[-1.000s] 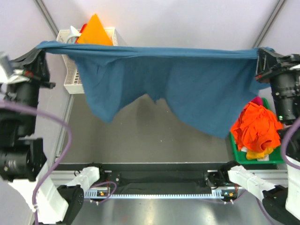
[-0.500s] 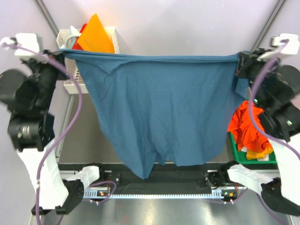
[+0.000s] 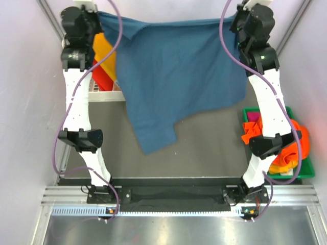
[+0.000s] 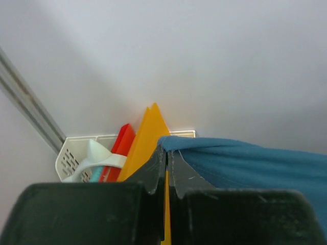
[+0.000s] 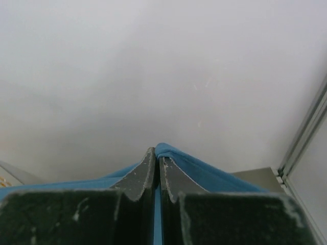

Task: Fold and stack the t-shirts
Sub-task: Flatten out the tshirt

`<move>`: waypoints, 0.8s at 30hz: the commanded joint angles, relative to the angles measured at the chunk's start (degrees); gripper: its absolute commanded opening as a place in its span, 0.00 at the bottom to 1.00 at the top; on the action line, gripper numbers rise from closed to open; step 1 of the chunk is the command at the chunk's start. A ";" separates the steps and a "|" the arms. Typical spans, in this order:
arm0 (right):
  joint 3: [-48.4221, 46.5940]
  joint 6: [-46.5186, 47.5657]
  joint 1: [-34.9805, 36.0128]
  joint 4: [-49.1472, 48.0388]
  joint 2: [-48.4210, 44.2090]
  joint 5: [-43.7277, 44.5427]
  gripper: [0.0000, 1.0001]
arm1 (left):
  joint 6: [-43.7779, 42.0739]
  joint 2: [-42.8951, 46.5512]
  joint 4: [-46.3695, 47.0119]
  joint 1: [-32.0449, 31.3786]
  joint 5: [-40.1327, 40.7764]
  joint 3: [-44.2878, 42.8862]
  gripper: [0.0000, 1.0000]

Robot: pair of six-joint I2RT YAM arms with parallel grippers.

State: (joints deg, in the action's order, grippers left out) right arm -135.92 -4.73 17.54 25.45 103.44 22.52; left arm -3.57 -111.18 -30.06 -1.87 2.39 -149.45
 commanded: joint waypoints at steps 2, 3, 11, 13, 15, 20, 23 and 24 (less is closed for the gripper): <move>-6.39 6.66 4.51 -11.30 -5.34 3.22 0.00 | -6.28 8.96 19.53 -5.60 6.92 0.42 0.00; -4.90 7.54 5.04 -11.74 -6.14 4.01 0.00 | -6.10 8.18 18.65 -5.60 7.71 -0.14 0.00; 25.85 6.49 6.10 -16.57 -17.65 7.45 0.00 | -2.69 13.25 16.98 -2.97 7.28 21.16 0.00; 34.43 5.08 6.10 -16.40 -20.80 7.36 0.00 | -1.36 15.71 15.39 -2.70 6.58 27.86 0.00; 44.36 1.75 6.45 -17.36 -25.01 7.36 0.00 | 0.67 21.33 15.39 -2.61 4.38 40.59 0.00; 61.97 -0.80 9.26 -17.46 -33.55 10.60 0.00 | 1.90 35.63 11.63 -2.61 0.86 66.15 0.00; 71.03 -2.81 11.90 -14.66 -40.31 13.59 0.00 | 1.38 45.47 8.55 -2.61 0.07 76.30 0.00; 73.75 -3.44 12.69 -13.51 -43.99 14.21 0.00 | 1.29 48.04 7.49 -2.53 0.07 77.97 0.00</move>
State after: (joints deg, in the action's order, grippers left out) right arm -67.22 -4.47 26.98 11.79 71.72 31.31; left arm -2.94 -77.32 -19.86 -4.73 3.88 -77.73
